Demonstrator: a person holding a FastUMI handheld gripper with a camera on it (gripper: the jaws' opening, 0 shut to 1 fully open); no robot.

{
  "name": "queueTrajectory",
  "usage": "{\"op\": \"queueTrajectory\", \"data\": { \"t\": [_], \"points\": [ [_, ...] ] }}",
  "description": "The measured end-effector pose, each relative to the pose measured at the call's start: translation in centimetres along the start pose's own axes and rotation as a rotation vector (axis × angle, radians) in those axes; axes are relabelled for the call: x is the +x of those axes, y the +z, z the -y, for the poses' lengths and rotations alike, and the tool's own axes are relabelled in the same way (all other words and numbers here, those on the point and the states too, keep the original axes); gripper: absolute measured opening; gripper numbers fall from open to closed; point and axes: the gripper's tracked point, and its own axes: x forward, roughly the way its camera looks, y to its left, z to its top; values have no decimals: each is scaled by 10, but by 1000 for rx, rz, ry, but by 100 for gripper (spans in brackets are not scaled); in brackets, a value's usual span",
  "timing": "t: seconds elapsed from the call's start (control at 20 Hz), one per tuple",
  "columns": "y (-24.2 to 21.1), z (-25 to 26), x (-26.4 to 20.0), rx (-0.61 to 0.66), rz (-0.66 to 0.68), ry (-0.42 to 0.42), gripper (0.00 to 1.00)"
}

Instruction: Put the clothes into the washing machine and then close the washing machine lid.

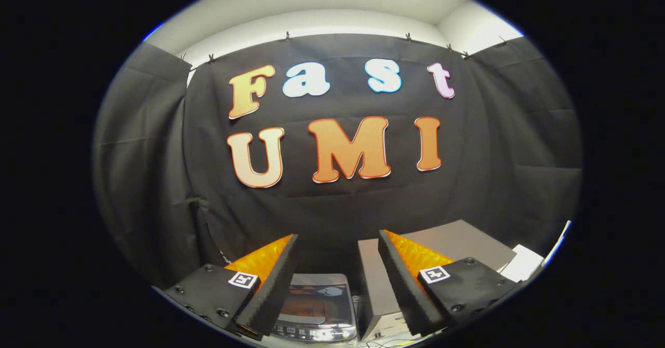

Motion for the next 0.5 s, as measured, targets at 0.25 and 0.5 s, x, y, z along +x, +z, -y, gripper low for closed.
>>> {"op": "queueTrajectory", "data": {
  "t": [0.25, 0.5],
  "points": [
    [27, 19, -32, -53, 11, 10, 98],
    [39, 40, -51, -37, 38, 13, 98]
  ]
}}
